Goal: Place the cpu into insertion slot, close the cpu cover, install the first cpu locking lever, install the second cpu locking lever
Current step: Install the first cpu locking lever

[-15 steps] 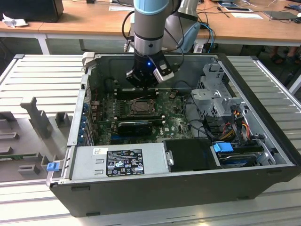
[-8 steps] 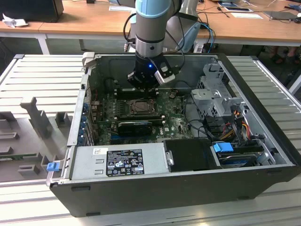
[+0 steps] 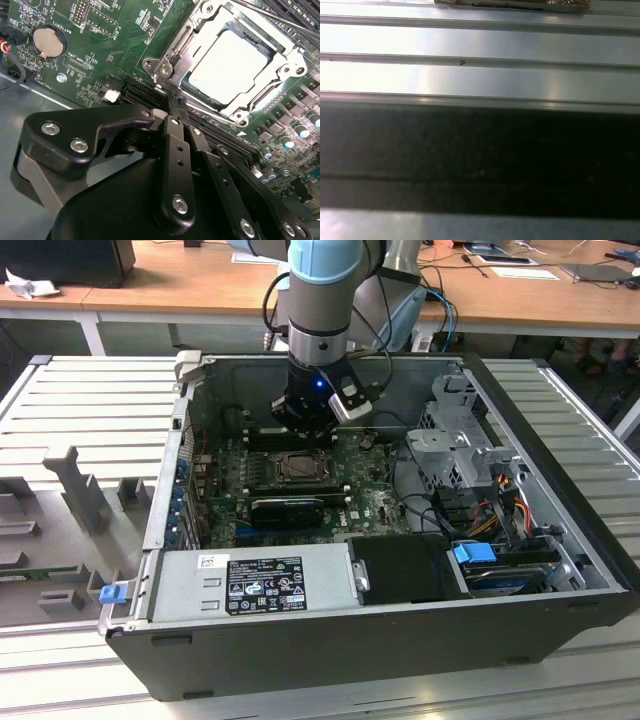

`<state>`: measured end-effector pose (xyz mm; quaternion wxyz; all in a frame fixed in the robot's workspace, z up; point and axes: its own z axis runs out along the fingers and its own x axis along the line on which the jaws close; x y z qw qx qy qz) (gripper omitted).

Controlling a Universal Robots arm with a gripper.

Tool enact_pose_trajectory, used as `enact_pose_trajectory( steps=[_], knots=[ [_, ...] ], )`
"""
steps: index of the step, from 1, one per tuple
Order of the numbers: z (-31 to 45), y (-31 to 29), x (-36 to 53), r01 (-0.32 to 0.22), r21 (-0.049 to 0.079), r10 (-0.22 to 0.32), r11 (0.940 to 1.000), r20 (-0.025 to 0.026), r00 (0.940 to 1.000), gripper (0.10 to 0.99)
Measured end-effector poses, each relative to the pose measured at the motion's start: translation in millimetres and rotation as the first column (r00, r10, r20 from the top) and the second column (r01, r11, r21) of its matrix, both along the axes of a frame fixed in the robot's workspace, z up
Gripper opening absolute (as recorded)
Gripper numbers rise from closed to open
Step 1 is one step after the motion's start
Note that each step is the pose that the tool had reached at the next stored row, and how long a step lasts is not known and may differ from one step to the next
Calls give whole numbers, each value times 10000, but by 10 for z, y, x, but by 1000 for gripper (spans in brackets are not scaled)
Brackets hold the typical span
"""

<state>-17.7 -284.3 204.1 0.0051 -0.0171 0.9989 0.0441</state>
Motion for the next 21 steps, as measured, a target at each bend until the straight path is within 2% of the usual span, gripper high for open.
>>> enact_pose_trajectory(
  steps=[9,18,21],
  knots=[
    [-14,-8,3,0,-28,0,10000,2,10000,106],
    [28,-9,3,0,-33,0,10000,3,10000,106],
    [16,-9,3,0,-161,0,9999,3,10000,106]
  ],
)
